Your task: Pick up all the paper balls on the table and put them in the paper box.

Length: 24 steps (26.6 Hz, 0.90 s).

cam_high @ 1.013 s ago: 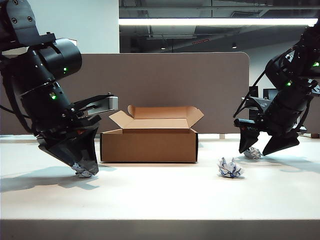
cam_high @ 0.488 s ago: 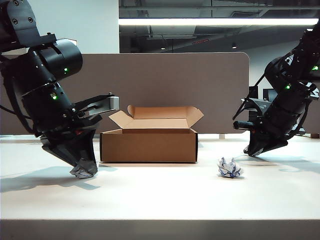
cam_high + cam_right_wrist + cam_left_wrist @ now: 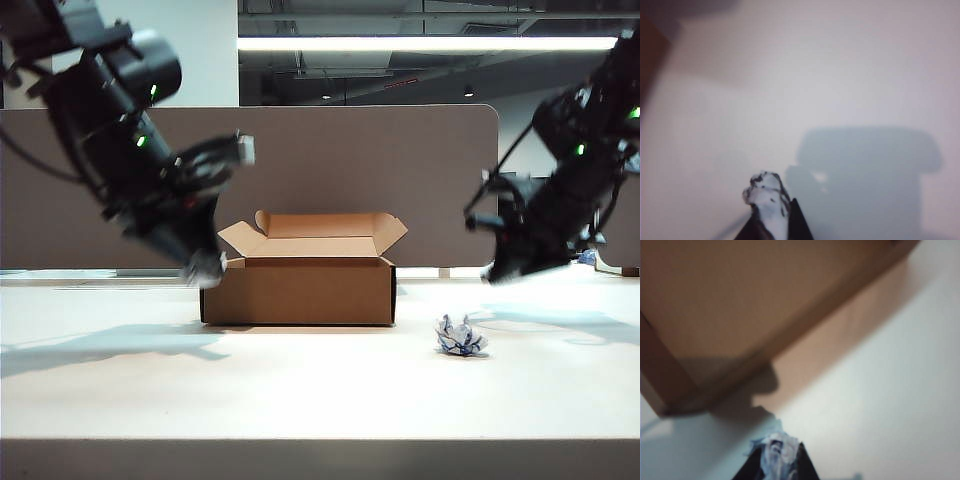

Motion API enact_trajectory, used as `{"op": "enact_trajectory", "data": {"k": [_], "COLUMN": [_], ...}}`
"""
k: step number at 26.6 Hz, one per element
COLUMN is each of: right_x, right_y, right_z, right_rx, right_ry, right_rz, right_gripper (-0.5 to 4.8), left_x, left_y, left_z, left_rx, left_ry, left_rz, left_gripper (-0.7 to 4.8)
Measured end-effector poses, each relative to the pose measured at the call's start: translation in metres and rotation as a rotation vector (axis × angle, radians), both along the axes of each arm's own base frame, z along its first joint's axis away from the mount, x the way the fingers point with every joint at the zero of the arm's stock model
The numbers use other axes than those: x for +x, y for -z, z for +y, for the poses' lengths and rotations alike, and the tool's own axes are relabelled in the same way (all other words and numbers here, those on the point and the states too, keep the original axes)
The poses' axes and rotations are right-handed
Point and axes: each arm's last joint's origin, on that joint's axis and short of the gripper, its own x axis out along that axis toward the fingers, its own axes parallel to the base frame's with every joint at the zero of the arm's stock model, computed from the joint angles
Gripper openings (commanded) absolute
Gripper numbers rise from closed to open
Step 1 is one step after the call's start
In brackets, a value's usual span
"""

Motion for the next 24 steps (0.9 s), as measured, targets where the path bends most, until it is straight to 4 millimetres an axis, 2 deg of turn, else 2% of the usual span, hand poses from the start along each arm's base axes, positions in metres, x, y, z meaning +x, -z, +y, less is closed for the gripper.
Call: {"op": "enact_trajectory", "data": {"k": [1,5,7,9,13,15,16,17,18,19,21,24], "right_x": [-0.001,-0.001,0.002,0.002,-0.002,-0.002,-0.003,-0.004,-0.005,-0.005,-0.007,-0.008], "right_y": [-0.014,-0.041,-0.051,-0.061,-0.079,-0.089,-0.092,-0.096,-0.093,-0.089,-0.079,-0.077], "right_z": [0.001,0.013,0.026,0.043,0.079,0.091,0.096,0.105,0.113,0.114,0.115,0.114], "right_rx": [0.052,0.259,0.321,0.336,0.337,0.300,0.268,0.185,0.116,0.092,0.077,0.073], "right_ry": [-0.038,-0.138,-0.196,-0.255,-0.399,-0.437,-0.441,-0.443,-0.455,-0.457,-0.462,-0.463], "right_rz": [-0.046,-0.083,-0.061,-0.051,-0.066,-0.086,-0.096,-0.107,-0.093,-0.074,-0.025,-0.009], "right_gripper": [0.49,0.49,0.53,0.53,0.53,0.55,0.85,1.40,1.67,1.89,1.96,2.13], "left_x": [0.004,0.019,0.026,0.034,0.054,0.062,0.066,0.071,0.070,0.070,0.069,0.069], "left_y": [-0.011,-0.049,-0.066,-0.075,-0.076,-0.073,-0.071,-0.066,-0.062,-0.062,-0.062,-0.062], "left_z": [-0.002,-0.008,-0.010,-0.014,-0.020,-0.023,-0.024,-0.026,-0.027,-0.027,-0.028,-0.029], "left_rx": [-0.011,-0.073,-0.123,-0.158,-0.169,-0.168,-0.168,-0.167,-0.157,-0.157,-0.160,-0.177], "left_ry": [-0.002,-0.022,-0.041,-0.061,-0.098,-0.112,-0.120,-0.131,-0.129,-0.129,-0.124,-0.121], "left_rz": [-0.024,-0.135,-0.206,-0.234,-0.242,-0.220,-0.212,-0.187,-0.162,-0.155,-0.150,-0.136], "left_gripper": [0.65,0.65,0.65,0.65,0.73,1.05,1.31,1.30,1.30,1.31,1.31,1.31]}}
